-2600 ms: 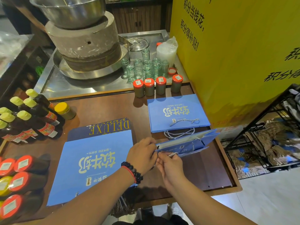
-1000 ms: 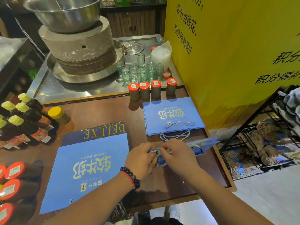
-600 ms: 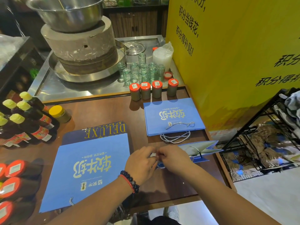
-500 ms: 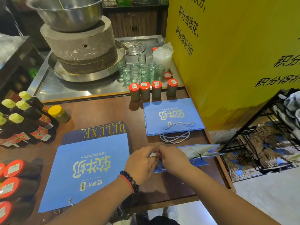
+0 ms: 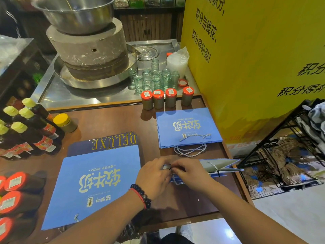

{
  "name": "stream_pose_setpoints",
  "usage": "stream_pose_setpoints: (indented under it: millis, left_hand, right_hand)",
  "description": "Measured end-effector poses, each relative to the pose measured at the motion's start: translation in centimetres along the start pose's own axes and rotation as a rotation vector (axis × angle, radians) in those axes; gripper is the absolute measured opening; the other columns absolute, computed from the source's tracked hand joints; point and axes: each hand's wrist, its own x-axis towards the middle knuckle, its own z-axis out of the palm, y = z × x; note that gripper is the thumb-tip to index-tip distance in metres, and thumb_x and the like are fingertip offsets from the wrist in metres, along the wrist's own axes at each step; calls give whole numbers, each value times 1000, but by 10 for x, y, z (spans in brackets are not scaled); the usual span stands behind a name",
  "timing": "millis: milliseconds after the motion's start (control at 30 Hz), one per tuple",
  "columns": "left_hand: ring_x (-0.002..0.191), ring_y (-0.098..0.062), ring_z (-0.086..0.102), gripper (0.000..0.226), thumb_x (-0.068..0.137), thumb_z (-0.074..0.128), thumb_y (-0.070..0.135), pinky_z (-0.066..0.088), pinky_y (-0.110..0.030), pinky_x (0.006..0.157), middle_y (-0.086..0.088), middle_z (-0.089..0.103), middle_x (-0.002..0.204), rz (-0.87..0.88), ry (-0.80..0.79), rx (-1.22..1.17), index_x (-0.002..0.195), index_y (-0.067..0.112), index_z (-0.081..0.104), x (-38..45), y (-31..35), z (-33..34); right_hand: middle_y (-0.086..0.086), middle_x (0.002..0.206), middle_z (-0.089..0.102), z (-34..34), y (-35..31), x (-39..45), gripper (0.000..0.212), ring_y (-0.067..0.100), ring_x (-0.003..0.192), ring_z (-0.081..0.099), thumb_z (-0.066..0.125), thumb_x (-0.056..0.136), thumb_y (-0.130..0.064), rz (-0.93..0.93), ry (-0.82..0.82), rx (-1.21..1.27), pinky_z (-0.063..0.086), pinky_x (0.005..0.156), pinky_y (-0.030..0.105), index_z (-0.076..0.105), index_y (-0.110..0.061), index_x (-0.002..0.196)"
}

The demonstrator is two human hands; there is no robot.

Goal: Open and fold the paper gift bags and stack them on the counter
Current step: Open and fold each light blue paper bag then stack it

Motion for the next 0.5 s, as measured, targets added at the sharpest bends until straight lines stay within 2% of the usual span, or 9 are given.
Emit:
stream_pose_setpoints:
  millis: [67, 133, 233, 300, 333, 400, 500]
  left_hand:
    - [77, -20, 61, 8, 69, 81, 25, 48, -29, 55, 1, 66, 104, 4, 9, 2, 73, 23, 75, 1, -1, 0]
    - [76, -20, 61, 9, 67, 81, 24, 48, -29, 54, 2, 65, 104, 10, 12, 8, 74, 23, 75, 1, -3, 2]
    - [74, -21, 61, 11, 65, 81, 22, 48, -29, 53, 1, 65, 101, -12, 15, 3, 75, 21, 75, 3, -5, 3]
    - [72, -22, 62, 12, 64, 82, 21, 48, -29, 51, 0, 65, 98, -34, 17, 5, 75, 20, 76, 5, -7, 3]
    - [72, -22, 62, 12, 65, 82, 21, 48, -29, 51, -1, 64, 97, -36, 17, 8, 75, 19, 76, 6, -8, 3]
    - [71, -20, 61, 10, 68, 82, 23, 48, -29, 50, -1, 64, 97, -28, 21, 17, 75, 19, 76, 6, -9, 3]
    - [70, -18, 61, 11, 69, 83, 26, 47, -26, 51, 0, 65, 96, -19, 13, 21, 76, 20, 77, 6, -8, 2]
  right_hand:
    - [-3, 102, 66, 3, 3, 1, 19, -2, 89, 48, 62, 90, -13, -63, -42, -66, 31, 75, 5, 74, -16, 103]
    - [-7, 100, 64, 4, 5, 1, 20, -2, 92, 50, 60, 90, -14, -60, -7, -72, 32, 76, 10, 73, -20, 105]
    - [-26, 89, 54, 6, 4, -11, 26, -15, 84, 47, 61, 86, -13, -125, 267, -11, 35, 75, 3, 67, -27, 107]
    - [-21, 87, 61, 13, 8, -26, 18, -10, 80, 51, 57, 87, -22, -125, 406, 8, 40, 71, 5, 67, -26, 102]
    - [-18, 87, 64, 18, 10, -33, 17, -6, 78, 54, 55, 88, -27, -89, 413, 10, 46, 71, 10, 68, -25, 99]
    - [-19, 91, 65, 31, 12, -44, 18, 1, 83, 60, 54, 90, -31, 105, 271, 28, 54, 76, 22, 68, -27, 101]
    - [-16, 111, 61, 49, 13, -43, 26, 6, 104, 58, 59, 93, -34, 418, 27, 144, 49, 94, 25, 58, -30, 119]
